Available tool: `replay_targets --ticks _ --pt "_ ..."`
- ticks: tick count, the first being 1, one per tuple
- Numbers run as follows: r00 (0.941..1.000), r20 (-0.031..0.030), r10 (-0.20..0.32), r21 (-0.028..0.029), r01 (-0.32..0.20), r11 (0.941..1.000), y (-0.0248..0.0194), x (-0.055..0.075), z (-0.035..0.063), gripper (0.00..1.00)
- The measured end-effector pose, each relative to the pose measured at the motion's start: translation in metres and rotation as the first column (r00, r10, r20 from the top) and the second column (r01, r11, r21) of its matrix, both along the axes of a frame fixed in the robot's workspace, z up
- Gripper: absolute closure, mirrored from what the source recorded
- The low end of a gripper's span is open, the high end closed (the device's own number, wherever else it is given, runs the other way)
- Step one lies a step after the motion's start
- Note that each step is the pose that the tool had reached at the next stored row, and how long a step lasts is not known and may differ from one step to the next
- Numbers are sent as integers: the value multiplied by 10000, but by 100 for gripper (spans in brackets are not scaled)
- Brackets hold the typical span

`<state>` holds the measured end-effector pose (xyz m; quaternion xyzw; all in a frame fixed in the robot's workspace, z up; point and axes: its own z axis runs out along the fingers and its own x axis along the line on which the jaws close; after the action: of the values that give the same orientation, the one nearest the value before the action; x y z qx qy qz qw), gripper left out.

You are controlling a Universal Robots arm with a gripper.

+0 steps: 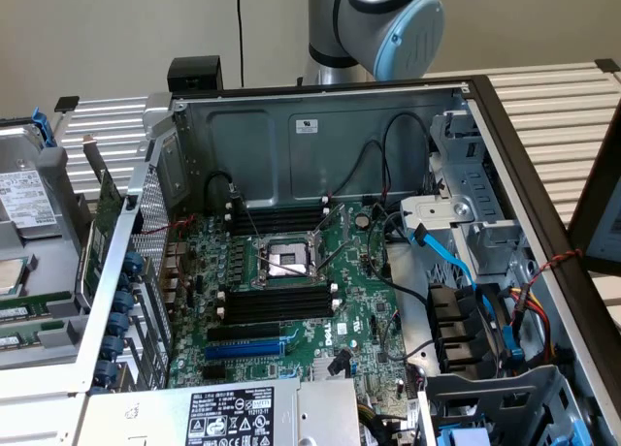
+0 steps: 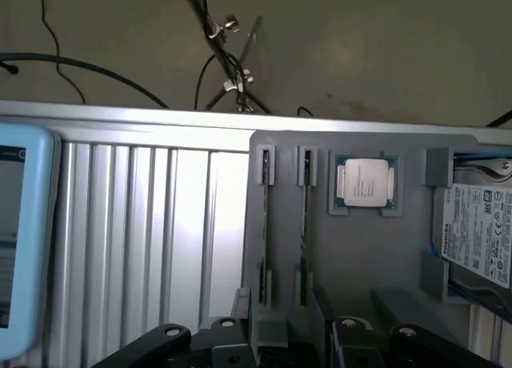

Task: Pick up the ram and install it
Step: 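Pick up the ram and move it above insertion slot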

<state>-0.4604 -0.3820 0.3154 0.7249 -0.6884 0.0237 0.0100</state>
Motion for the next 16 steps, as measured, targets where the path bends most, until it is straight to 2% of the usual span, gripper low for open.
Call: replay_targets --ticks 12,16 --pt "10000 0 -64 0 64 10000 -11 0 -217 58" --pt "10000 -1 -93 12 93 10000 -40 7 -290 58"
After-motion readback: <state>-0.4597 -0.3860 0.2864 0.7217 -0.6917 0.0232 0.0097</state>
